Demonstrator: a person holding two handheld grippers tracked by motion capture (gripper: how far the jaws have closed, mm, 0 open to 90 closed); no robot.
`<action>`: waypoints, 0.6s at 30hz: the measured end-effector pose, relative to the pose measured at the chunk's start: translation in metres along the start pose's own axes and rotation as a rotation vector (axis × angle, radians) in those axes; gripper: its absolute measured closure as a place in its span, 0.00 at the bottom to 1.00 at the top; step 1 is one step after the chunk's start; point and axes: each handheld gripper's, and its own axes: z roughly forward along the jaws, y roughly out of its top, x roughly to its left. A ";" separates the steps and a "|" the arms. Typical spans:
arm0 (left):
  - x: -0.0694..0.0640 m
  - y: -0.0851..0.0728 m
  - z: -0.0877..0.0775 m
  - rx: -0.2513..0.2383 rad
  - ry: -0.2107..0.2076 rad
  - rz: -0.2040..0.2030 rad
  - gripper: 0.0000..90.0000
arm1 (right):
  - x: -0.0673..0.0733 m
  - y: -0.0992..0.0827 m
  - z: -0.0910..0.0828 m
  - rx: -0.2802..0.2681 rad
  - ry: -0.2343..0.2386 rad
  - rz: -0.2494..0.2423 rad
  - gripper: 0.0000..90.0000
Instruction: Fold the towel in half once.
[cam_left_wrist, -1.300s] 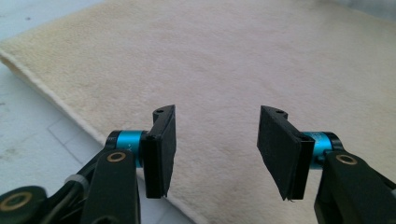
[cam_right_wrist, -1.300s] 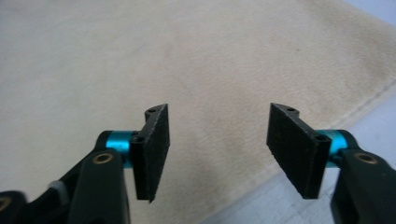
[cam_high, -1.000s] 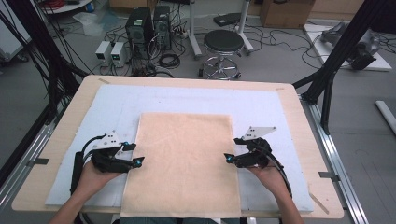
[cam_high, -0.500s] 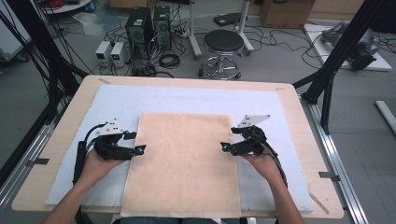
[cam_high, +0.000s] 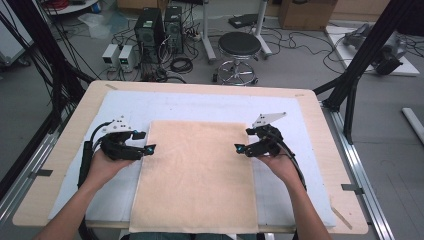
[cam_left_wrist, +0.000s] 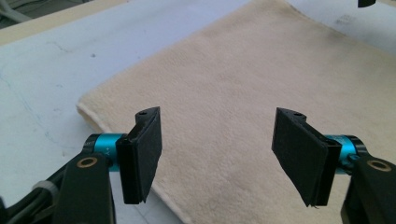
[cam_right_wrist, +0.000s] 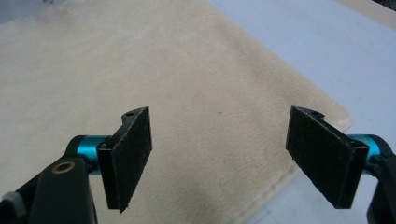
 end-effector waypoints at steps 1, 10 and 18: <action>0.002 0.002 0.001 0.002 0.006 -0.004 0.38 | -0.003 0.002 0.001 -0.001 0.000 0.002 0.24; 0.036 0.018 0.010 -0.001 0.014 -0.085 0.38 | -0.028 0.022 0.006 0.010 -0.026 0.009 0.25; 0.051 0.015 0.021 -0.004 0.083 -0.115 0.40 | -0.045 0.024 0.015 0.005 -0.047 0.035 0.25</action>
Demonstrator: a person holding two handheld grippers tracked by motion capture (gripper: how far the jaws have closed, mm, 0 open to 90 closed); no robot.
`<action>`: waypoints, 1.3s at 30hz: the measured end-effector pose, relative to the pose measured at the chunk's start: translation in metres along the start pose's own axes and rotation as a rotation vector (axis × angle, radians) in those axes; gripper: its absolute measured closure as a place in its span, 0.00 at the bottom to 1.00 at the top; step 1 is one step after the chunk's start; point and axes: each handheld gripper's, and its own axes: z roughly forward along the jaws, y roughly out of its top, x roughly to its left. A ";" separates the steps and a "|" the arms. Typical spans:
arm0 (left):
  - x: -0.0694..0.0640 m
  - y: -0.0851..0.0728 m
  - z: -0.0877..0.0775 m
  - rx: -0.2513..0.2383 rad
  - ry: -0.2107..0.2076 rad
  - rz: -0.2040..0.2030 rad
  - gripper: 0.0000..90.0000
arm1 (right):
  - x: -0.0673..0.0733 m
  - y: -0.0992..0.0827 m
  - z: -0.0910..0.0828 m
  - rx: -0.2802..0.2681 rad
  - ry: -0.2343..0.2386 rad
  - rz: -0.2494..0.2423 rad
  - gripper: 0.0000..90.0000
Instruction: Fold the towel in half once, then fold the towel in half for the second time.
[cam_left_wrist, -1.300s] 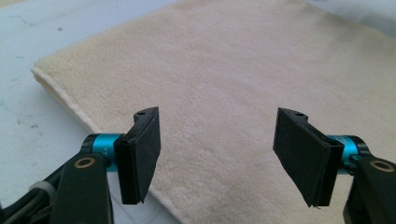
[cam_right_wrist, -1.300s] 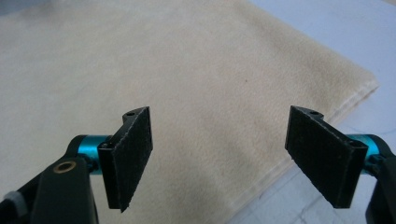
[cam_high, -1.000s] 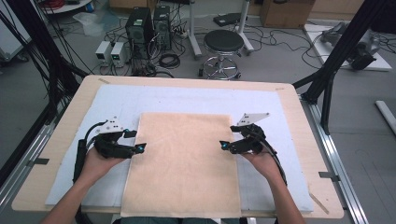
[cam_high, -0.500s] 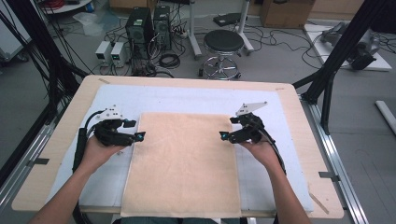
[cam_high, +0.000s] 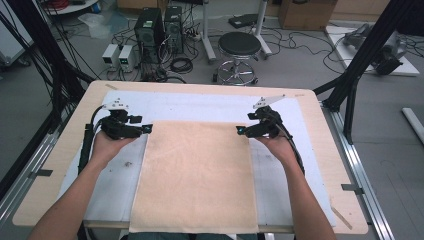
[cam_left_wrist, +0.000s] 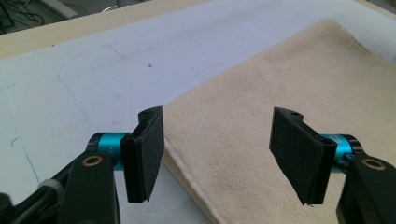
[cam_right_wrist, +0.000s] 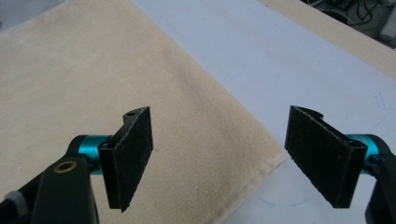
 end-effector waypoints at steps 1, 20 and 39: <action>0.000 0.000 0.002 0.003 0.007 0.004 0.40 | -0.001 -0.001 0.002 0.004 -0.008 0.001 0.25; 0.014 -0.009 0.032 0.005 0.050 -0.037 0.41 | -0.019 -0.011 0.019 0.028 -0.051 0.049 0.26; 0.031 -0.021 0.055 0.027 0.123 -0.090 0.46 | -0.036 -0.020 0.039 0.119 -0.055 0.115 0.27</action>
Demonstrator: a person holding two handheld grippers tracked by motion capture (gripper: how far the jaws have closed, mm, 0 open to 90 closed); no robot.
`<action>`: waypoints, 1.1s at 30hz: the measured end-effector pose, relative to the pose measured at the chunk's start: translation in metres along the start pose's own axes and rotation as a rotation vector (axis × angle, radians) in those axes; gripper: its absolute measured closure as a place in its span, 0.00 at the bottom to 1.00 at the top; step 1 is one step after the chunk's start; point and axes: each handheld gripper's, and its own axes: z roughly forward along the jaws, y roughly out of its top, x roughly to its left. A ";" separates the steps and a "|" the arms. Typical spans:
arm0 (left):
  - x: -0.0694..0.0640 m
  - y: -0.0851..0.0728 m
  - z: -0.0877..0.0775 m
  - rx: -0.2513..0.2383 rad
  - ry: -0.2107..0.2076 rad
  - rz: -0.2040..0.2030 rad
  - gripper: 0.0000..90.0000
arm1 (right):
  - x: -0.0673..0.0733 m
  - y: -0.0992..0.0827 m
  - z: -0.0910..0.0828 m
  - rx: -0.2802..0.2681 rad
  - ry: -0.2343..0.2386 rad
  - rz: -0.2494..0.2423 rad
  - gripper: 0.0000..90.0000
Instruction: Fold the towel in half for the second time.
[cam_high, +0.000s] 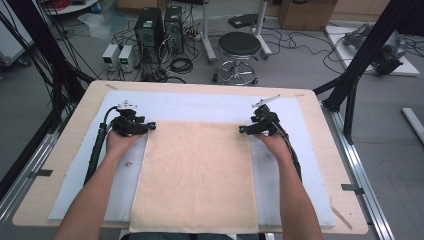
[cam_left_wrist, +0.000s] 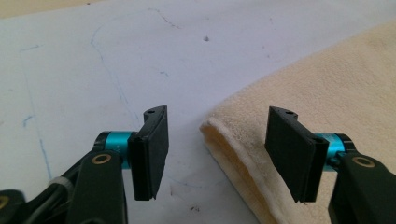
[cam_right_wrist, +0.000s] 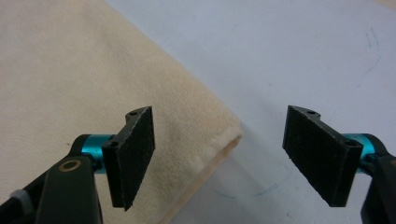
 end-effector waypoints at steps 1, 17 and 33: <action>0.000 -0.001 0.002 0.001 -0.002 -0.002 0.46 | 0.000 -0.001 0.002 0.011 0.003 0.006 0.27; -0.013 -0.005 0.013 0.066 -0.070 -0.006 0.85 | 0.007 -0.012 0.012 0.010 0.115 0.047 0.86; -0.013 0.009 -0.014 -0.041 -0.101 0.000 0.91 | 0.016 -0.002 -0.015 -0.053 0.125 0.001 0.89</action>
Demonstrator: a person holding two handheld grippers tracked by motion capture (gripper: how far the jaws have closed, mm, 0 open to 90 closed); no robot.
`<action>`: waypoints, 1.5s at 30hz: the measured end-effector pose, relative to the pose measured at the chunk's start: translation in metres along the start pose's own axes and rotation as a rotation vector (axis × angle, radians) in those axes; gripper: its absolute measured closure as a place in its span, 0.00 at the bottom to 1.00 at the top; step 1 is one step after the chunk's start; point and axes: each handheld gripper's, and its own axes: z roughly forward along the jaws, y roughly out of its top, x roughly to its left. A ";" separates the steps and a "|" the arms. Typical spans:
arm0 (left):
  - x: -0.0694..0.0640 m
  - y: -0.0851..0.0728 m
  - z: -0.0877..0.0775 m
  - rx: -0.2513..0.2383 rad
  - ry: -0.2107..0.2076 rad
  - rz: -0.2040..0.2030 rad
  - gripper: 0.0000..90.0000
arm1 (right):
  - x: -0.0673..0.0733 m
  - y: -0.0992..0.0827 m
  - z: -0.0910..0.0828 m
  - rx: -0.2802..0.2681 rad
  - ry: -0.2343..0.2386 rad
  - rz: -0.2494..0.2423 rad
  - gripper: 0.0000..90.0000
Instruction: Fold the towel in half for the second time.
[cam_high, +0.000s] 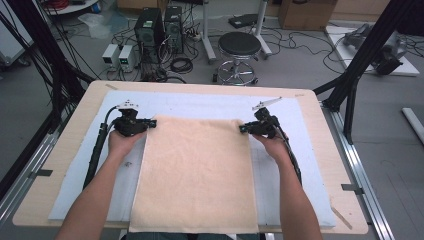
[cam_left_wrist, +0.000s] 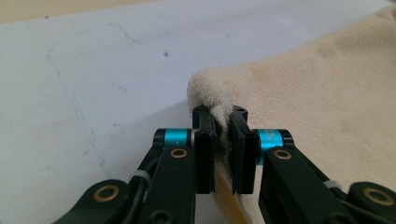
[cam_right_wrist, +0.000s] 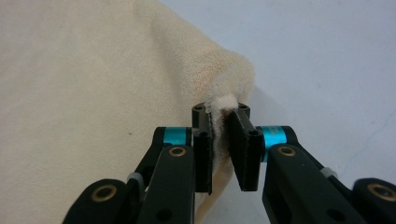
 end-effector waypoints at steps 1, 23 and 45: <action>-0.001 0.001 -0.003 -0.010 -0.003 0.001 0.91 | 0.001 0.001 -0.003 -0.007 0.000 -0.009 0.89; -0.021 0.013 -0.043 -0.088 -0.049 0.085 0.91 | 0.027 0.010 -0.049 -0.107 0.023 -0.094 0.90; -0.052 -0.018 -0.089 -0.138 -0.087 0.187 0.91 | 0.073 -0.006 -0.092 -0.140 0.081 -0.202 0.90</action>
